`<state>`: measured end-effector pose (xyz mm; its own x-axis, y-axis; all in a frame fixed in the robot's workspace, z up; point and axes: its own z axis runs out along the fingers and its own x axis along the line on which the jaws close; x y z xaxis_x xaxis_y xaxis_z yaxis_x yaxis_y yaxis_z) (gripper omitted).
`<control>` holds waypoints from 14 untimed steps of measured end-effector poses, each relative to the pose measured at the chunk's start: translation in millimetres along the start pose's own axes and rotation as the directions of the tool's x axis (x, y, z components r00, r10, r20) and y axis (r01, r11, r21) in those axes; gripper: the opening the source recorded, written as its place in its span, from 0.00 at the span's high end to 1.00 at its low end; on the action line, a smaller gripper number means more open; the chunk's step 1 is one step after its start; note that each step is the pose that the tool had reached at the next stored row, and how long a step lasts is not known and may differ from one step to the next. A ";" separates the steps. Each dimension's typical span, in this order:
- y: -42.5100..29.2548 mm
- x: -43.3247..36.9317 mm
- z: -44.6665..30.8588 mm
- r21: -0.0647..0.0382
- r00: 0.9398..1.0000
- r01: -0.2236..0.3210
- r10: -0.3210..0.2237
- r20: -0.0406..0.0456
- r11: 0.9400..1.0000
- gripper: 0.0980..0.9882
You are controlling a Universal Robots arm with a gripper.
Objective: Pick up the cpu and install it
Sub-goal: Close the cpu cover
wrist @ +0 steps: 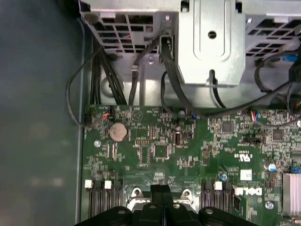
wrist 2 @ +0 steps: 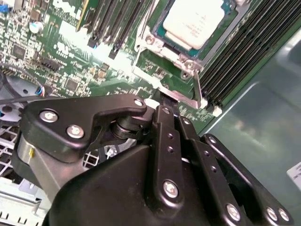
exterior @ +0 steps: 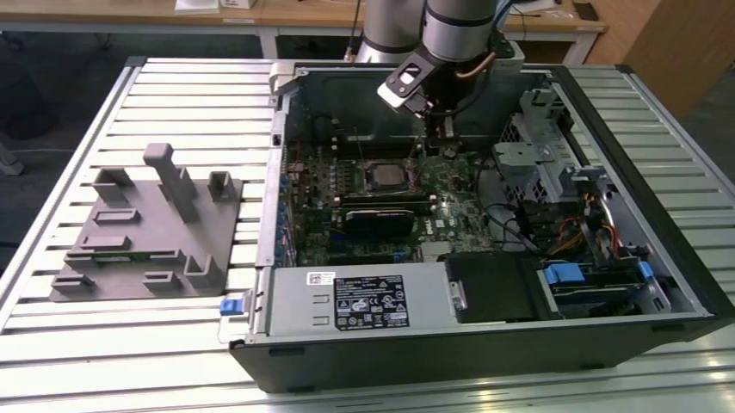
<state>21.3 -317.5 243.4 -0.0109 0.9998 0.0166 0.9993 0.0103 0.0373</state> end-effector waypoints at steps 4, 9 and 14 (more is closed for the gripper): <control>-3.7 0.0 0.8 0.000 1.000 0.000 0.000 0.000 1.000 0.99; -6.8 0.0 1.8 0.000 1.000 0.000 0.000 0.000 1.000 0.99; -9.5 0.0 3.2 0.000 1.000 0.000 0.000 0.000 1.000 0.99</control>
<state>11.9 -317.5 239.9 -0.0110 0.9998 0.0167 0.9992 0.0103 0.0374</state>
